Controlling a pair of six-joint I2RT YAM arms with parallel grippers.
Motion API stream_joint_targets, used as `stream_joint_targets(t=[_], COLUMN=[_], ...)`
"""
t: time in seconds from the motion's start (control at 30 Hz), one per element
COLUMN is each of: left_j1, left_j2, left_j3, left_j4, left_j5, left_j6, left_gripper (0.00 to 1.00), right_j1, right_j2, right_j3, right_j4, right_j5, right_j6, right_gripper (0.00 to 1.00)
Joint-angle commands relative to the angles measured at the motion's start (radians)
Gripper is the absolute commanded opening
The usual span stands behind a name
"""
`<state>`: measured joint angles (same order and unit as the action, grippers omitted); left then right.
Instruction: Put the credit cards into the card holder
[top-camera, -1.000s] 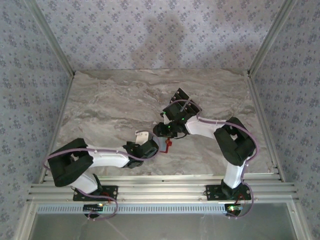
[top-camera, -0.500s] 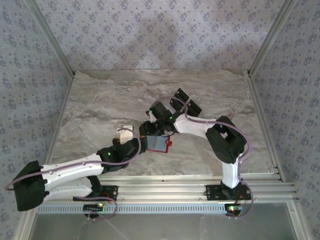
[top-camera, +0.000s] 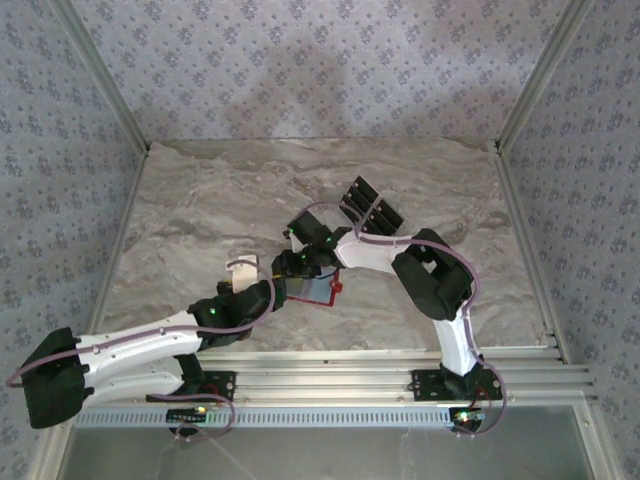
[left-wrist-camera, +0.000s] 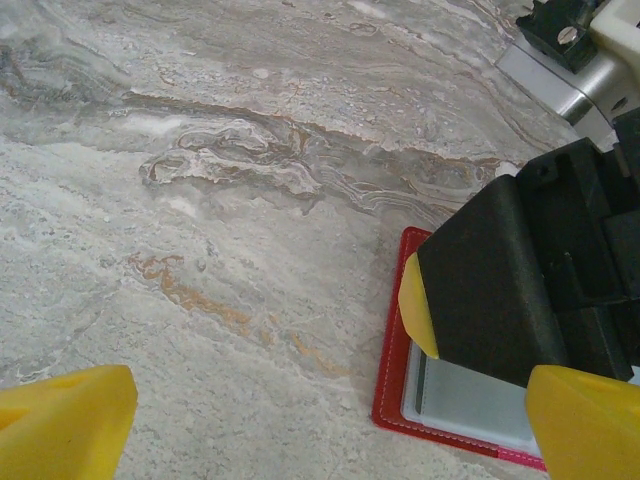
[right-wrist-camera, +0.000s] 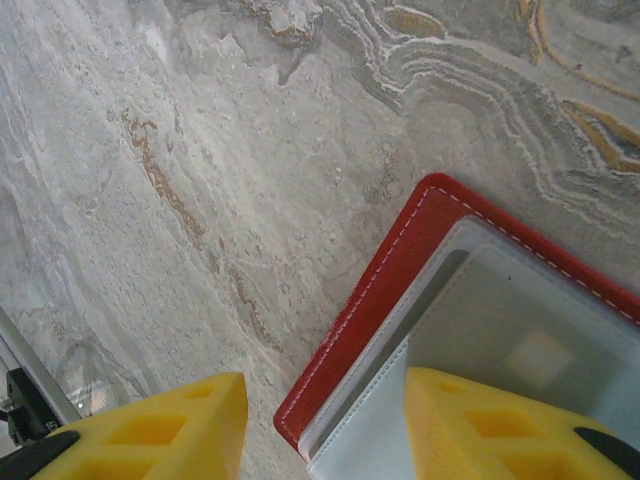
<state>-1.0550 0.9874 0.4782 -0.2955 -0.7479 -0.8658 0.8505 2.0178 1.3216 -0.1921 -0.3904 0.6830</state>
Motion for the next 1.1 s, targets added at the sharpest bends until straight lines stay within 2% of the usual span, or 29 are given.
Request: stream_joint_targets(t=[0.0,0.23,0.63,1.07], left_j1=[0.015,0.049,0.083,0.082], left_j2=[0.011,0.089,0.160,0.220], left_j3=[0.000,0.032,0.104,0.147], left_j4=[-0.007,0.007,0.001,0.015], left_j5=[0.006,0.050,0.067,0.093], left_j6=[-0.005,0.018,0.061,0.080], left_gripper=[1.00,1.00,1.00,1.00], right_j1=[-0.010,-0.030,-0.006,-0.091], right_j2=[-0.057,-0.188,-0.160,-0.258], right_j3=[0.030,-0.070,-0.275,-0.337], right_j4=[-0.045,-0.055,0.023,-0.075], right_j5=[-0.003,0.034,0.044,0.050], right_j6=[-0.020,-0.032,-0.006,-0.114], right_gripper=[0.48,0.48,0.46,0.46])
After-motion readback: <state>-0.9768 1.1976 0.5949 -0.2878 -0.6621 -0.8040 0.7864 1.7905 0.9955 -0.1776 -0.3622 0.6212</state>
